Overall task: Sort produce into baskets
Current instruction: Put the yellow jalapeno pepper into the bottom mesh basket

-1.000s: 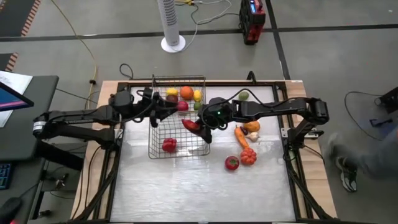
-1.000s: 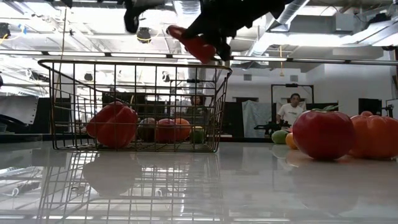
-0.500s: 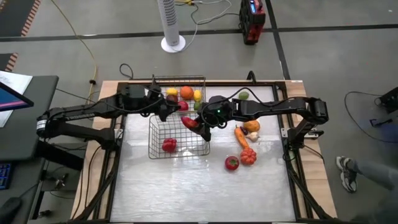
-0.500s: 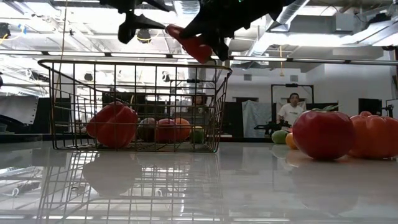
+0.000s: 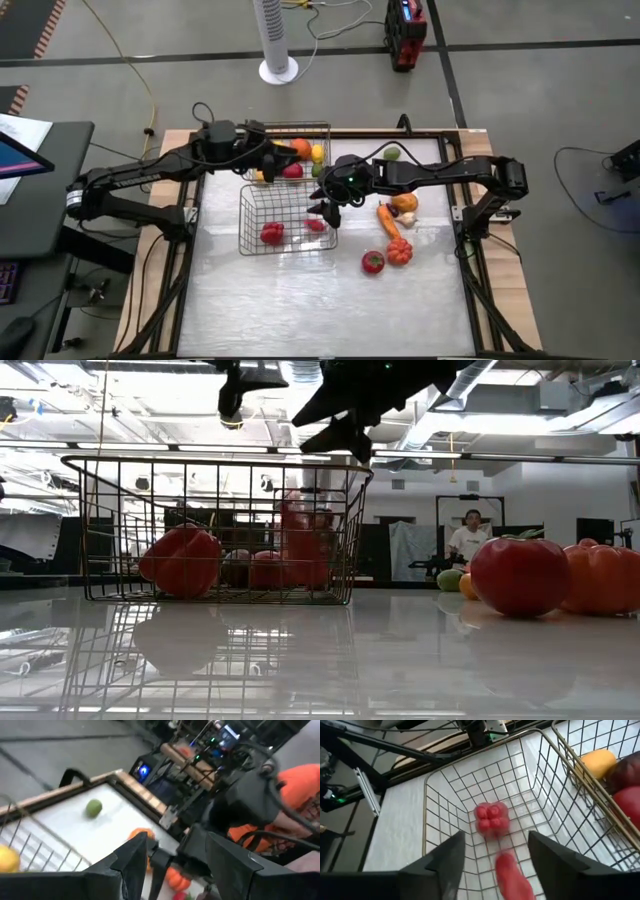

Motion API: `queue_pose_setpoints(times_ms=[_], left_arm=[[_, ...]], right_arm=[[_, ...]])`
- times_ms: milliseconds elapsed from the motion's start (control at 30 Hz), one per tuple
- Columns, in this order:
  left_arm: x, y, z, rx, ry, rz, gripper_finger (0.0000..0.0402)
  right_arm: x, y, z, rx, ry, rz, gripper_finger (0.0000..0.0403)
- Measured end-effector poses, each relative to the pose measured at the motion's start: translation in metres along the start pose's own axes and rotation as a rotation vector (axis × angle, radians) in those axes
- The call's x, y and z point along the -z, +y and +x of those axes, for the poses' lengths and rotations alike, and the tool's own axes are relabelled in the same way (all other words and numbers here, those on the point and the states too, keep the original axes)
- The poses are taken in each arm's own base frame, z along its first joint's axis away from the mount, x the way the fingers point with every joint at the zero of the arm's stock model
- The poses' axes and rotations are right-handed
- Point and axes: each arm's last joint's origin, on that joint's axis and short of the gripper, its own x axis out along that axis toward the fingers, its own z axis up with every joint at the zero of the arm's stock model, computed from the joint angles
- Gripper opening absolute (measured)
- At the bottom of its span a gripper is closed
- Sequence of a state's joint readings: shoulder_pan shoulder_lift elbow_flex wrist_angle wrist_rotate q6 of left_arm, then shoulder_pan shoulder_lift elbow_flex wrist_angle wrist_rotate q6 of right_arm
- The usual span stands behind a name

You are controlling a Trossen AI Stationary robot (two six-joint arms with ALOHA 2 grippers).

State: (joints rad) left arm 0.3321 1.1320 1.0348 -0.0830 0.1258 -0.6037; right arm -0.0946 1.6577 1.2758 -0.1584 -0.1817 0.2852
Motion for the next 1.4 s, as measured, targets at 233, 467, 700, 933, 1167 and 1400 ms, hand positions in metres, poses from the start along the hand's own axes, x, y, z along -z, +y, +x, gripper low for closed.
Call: queue_pose_setpoints(times_ms=[233,467,700,933,1167,1400], left_arm=[[0.001,-0.001,-0.002,0.016,0.014,0.036,0.0183],[0.006,-0.001,-0.002,0.028,0.085,0.049,0.0183],[0.006,0.001,-0.002,0.014,0.082,0.121,0.0183],[0.002,0.009,-0.003,-0.019,0.071,0.129,0.0183],[-0.001,0.014,-0.004,-0.038,0.059,0.123,0.0183],[-0.001,0.014,-0.004,-0.044,0.06,0.099,0.0183]], right_arm=[[-0.008,-0.017,-0.036,0.135,0.08,0.039,0.0306],[0.005,-0.019,-0.103,0.356,0.219,0.103,0.0301],[0.071,-0.033,-0.102,0.438,0.41,0.389,0.03],[0.11,-0.013,-0.094,0.524,0.609,0.644,0.0299],[0.135,-0.005,-0.064,0.679,0.72,0.543,0.0299],[0.153,-0.018,-0.033,0.709,0.829,0.429,0.0298]])
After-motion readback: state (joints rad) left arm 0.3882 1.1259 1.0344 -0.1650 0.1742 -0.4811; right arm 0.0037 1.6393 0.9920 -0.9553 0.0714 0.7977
